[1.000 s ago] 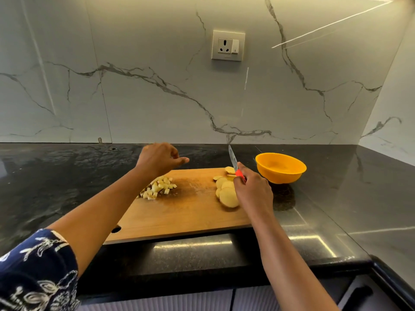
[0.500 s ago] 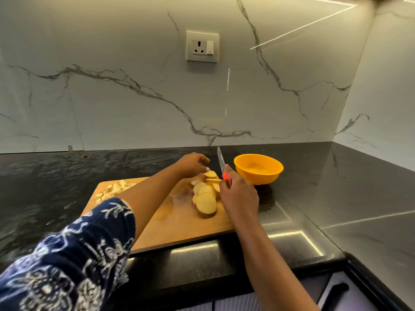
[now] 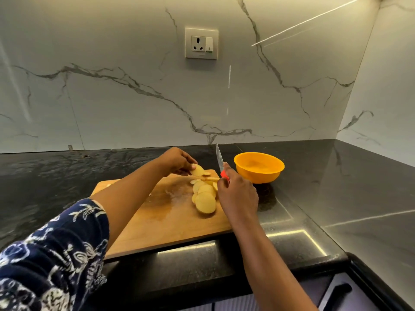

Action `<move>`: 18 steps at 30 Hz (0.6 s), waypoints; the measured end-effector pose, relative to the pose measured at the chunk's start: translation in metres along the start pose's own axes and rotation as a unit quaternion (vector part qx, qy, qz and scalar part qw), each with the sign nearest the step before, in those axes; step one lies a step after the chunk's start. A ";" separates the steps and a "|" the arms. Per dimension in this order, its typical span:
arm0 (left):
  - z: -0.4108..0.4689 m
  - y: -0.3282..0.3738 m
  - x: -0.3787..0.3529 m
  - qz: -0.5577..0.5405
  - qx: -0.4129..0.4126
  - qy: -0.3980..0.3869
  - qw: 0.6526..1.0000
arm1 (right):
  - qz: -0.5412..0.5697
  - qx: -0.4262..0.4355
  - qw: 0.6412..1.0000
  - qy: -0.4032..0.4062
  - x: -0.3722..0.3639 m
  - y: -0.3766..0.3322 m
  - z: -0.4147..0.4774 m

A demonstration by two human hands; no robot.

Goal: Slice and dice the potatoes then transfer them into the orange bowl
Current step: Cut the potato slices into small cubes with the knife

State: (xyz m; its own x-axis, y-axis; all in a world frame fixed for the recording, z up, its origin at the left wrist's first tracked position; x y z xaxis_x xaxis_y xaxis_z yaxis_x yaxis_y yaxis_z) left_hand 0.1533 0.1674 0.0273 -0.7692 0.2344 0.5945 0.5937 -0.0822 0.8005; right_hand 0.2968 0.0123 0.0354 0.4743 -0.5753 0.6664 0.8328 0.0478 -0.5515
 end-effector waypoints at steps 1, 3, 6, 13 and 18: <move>-0.006 -0.003 0.007 -0.013 0.003 0.005 1.000 | -0.001 0.000 1.000 -0.002 0.000 -0.001 -0.001; -0.022 -0.009 0.024 -0.033 0.001 0.024 0.999 | -0.001 0.000 1.000 -0.008 -0.001 -0.003 -0.003; -0.050 -0.012 0.050 -0.024 -0.056 0.083 0.995 | -0.004 0.009 1.000 -0.025 -0.005 -0.009 -0.007; -0.154 -0.018 0.048 0.267 -0.353 0.170 0.880 | -0.019 0.069 0.995 -0.070 -0.017 -0.045 -0.027; -0.160 -0.042 0.045 0.248 -0.369 0.100 0.890 | -0.009 0.112 0.991 -0.072 -0.019 -0.061 -0.048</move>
State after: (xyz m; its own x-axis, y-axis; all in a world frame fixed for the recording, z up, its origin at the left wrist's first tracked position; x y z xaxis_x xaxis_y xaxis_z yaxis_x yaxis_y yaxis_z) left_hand 0.0558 0.0267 0.0327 -0.5265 -0.1799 0.8309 0.6121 -0.7585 0.2237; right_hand 0.2233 -0.0189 0.0327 0.4807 -0.4565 0.7487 0.8766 0.2276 -0.4240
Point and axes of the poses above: each hand's wrist, its own z-axis towards the middle knuckle, its own x-axis out of the back of the hand, y = z × x, the point moved 8 cm from there along z, towards the middle knuckle, and after that the axes turned 2 degrees about x, right-handed, at the moved point
